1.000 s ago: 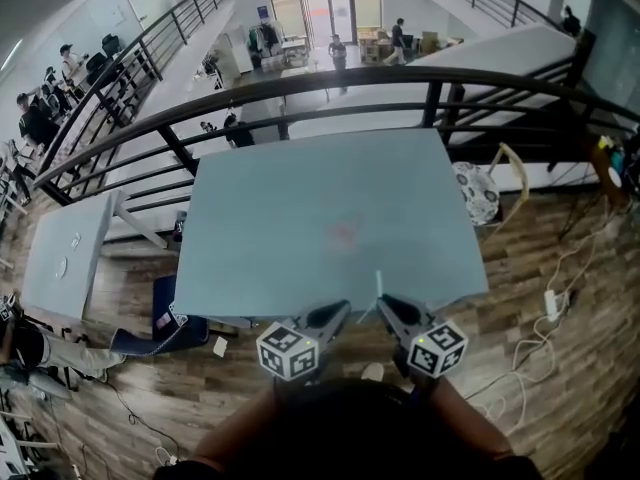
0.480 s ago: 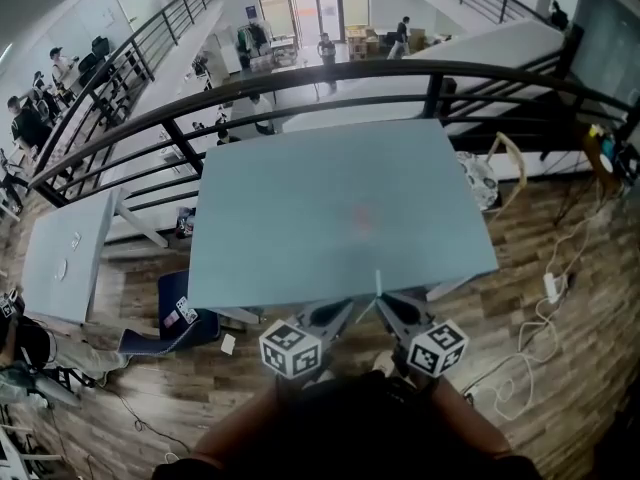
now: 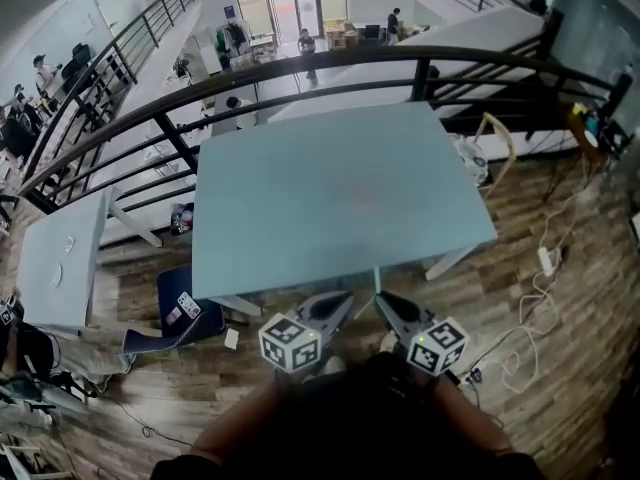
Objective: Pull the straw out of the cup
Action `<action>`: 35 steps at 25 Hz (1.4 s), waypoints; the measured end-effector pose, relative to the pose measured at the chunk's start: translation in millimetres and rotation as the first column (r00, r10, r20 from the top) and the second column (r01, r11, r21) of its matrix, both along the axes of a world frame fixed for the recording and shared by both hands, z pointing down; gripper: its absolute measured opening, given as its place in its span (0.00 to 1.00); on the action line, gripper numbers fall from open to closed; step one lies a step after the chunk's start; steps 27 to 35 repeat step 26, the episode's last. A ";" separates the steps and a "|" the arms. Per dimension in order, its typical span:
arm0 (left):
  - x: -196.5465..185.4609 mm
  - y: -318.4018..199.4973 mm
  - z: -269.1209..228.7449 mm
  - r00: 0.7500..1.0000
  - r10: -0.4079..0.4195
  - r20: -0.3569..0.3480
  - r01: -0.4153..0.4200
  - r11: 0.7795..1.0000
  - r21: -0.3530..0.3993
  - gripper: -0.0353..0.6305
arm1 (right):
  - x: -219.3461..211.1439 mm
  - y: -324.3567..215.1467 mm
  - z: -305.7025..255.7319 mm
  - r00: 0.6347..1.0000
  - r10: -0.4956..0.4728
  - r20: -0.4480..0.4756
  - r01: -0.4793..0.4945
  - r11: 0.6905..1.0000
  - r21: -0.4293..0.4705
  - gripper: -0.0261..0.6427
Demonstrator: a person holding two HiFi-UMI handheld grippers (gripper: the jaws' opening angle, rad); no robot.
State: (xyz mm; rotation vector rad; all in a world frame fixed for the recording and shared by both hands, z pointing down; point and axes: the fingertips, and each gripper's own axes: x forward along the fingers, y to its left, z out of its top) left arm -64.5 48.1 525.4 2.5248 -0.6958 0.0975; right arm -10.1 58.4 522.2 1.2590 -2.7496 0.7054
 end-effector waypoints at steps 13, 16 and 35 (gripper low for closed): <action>-24.2 31.4 3.6 0.999 0.031 -0.012 -0.031 1.000 -0.002 0.07 | -34.8 29.8 0.8 1.000 -0.009 -0.011 0.009 1.000 0.001 0.09; -25.2 34.4 3.0 0.999 0.037 -0.016 -0.037 0.999 -0.002 0.07 | -38.1 33.8 -0.1 1.000 -0.011 -0.015 0.011 1.000 0.000 0.09; -36.4 35.6 0.9 0.999 0.028 -0.020 -0.028 1.000 0.001 0.07 | -44.8 33.2 -4.8 1.000 -0.004 -0.028 0.004 1.000 0.010 0.09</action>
